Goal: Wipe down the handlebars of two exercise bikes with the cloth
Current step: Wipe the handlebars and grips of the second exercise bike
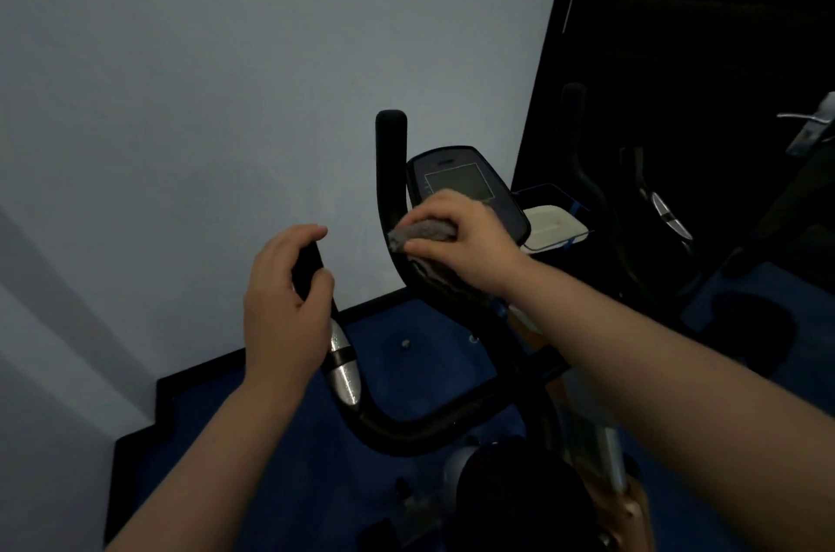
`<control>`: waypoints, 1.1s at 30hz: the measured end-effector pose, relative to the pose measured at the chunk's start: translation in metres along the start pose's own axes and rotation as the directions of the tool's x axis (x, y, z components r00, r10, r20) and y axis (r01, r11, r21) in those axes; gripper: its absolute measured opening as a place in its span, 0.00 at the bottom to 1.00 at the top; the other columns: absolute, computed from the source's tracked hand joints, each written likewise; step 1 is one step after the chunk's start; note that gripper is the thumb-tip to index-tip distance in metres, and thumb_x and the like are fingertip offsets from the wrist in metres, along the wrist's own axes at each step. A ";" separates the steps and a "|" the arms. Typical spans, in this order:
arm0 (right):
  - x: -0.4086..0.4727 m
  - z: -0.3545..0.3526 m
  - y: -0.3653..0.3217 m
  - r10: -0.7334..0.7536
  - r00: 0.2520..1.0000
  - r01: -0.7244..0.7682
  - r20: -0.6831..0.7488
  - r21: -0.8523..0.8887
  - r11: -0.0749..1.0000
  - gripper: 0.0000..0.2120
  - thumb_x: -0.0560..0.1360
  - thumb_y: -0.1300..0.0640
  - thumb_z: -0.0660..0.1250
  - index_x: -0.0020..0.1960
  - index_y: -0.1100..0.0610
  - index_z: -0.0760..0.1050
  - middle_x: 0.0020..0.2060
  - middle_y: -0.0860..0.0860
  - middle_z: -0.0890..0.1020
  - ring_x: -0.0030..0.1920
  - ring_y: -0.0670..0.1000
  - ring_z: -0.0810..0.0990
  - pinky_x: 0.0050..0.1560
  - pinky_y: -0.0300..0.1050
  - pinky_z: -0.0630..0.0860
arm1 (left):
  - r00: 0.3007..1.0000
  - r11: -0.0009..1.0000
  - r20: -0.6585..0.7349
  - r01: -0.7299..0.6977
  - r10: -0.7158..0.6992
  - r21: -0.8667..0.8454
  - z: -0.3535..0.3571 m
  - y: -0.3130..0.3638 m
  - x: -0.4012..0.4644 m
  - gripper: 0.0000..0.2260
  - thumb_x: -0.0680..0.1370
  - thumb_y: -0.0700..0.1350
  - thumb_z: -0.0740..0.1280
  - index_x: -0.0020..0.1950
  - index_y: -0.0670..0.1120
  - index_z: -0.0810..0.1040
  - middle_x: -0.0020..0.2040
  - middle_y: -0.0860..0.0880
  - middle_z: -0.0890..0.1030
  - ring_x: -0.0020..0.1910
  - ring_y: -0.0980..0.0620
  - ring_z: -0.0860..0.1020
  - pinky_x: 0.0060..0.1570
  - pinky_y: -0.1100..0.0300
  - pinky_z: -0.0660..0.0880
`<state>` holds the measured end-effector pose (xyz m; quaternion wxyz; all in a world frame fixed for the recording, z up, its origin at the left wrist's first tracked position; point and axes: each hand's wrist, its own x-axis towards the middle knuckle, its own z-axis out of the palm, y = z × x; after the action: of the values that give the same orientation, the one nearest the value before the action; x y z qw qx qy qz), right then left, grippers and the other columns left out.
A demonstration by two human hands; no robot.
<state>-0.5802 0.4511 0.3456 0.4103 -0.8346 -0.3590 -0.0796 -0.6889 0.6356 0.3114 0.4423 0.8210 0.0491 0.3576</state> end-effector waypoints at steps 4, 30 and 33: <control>-0.041 -0.008 0.013 0.032 0.999 -0.033 0.020 0.070 0.997 0.12 0.68 0.58 0.76 0.52 0.55 0.83 0.47 0.49 0.80 0.48 0.44 0.79 0.52 0.39 0.76 | 0.996 0.995 -0.008 0.083 -0.084 -0.058 0.004 0.009 -0.003 0.19 0.75 0.32 0.63 0.63 0.47 0.75 0.65 0.52 0.74 0.64 0.63 0.70 0.67 0.68 0.64; -0.184 -0.030 0.014 0.458 0.793 -0.509 -0.402 -0.025 0.860 0.07 0.73 0.50 0.71 0.50 0.46 0.80 0.49 0.41 0.76 0.47 0.40 0.76 0.44 0.36 0.73 | 0.849 0.934 0.526 -0.148 -0.049 0.326 0.075 0.081 -0.105 0.24 0.81 0.51 0.56 0.77 0.54 0.54 0.77 0.61 0.49 0.76 0.61 0.47 0.76 0.58 0.49; -0.171 -0.008 0.008 0.427 0.856 -0.488 -0.291 -0.184 0.853 0.09 0.77 0.48 0.64 0.55 0.46 0.78 0.52 0.41 0.74 0.47 0.41 0.74 0.45 0.39 0.72 | 0.854 0.933 0.518 -0.143 -0.052 0.330 0.075 0.081 -0.103 0.24 0.81 0.51 0.55 0.77 0.55 0.54 0.77 0.61 0.49 0.76 0.62 0.47 0.76 0.60 0.48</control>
<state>-0.6983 0.3511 0.2731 0.3486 -0.9253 -0.0836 -0.1239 -0.7370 0.4937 0.2903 0.2739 0.9540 -0.0274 0.1188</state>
